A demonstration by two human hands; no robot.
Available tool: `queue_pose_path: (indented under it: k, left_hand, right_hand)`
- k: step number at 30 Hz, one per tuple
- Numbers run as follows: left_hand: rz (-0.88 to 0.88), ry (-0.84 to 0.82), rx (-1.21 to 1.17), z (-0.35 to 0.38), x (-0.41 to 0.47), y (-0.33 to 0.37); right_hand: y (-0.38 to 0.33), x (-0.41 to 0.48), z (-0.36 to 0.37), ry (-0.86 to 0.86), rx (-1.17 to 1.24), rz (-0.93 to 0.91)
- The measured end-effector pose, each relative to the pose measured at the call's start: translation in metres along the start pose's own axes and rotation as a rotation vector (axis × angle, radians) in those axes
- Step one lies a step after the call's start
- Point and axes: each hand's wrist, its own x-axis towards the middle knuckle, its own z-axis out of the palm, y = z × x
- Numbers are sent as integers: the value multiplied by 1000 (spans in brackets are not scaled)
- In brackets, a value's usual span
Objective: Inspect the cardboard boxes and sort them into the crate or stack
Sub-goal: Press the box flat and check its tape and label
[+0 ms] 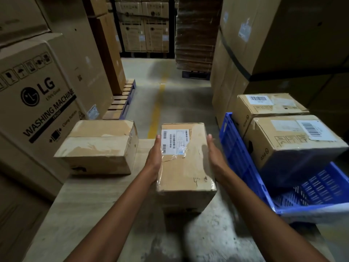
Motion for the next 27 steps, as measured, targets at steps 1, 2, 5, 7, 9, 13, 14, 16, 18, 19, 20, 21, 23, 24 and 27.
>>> queue_pose_path:
  k: [1, 2, 5, 7, 9, 13, 14, 16, 18, 19, 20, 21, 23, 24, 27]
  left_hand:
    - [18, -6, -17, -3, -3, -1]
    - [44, -2, -40, -6, -7, -2]
    - [142, 3, -153, -18, -11, -5]
    - [161, 94, -239, -27, -12, -7]
    - [105, 207, -294, -40, -11, -13]
    - [-41, 174, -301, -59, -13, -35]
    - [-58, 148, -305, -60, -15, -40]
    - [-86, 112, -309, -62, -16, -52]
    - [-99, 102, -270, -66, -15, -63]
    - [-108, 112, -258, -69, -14, -68]
    - [-130, 112, -245, -72, -14, -70]
    - [-146, 105, -223, -76, -10, -73]
    - [-168, 127, -143, -79, -2, -68]
    - [-177, 138, -115, -80, 5, -62]
    - [-240, 175, -76, -81, 35, -44]
  right_hand:
    - [0, -6, 0, 3, 15, -34]
    - [-2, -12, 2, 9, 32, -74]
    - [-1, -17, 8, 64, 104, -187]
    - [1, -20, 14, 120, 162, -181]
    - [10, -20, 20, 132, 204, -115]
    - [43, -18, 31, 92, 152, 3]
    - [51, -18, 34, 89, 129, 29]
    - [68, -17, 38, 80, 91, 88]
    - [81, -17, 41, 77, 86, 136]
    - [83, -17, 41, 72, 71, 161]
    - [83, -18, 42, 67, 52, 179]
    - [82, -18, 42, 60, 40, 188]
    - [75, -13, 45, 63, 21, 186]
    - [70, -8, 46, 72, 13, 173]
    - [53, 9, 52, 99, 13, 150]
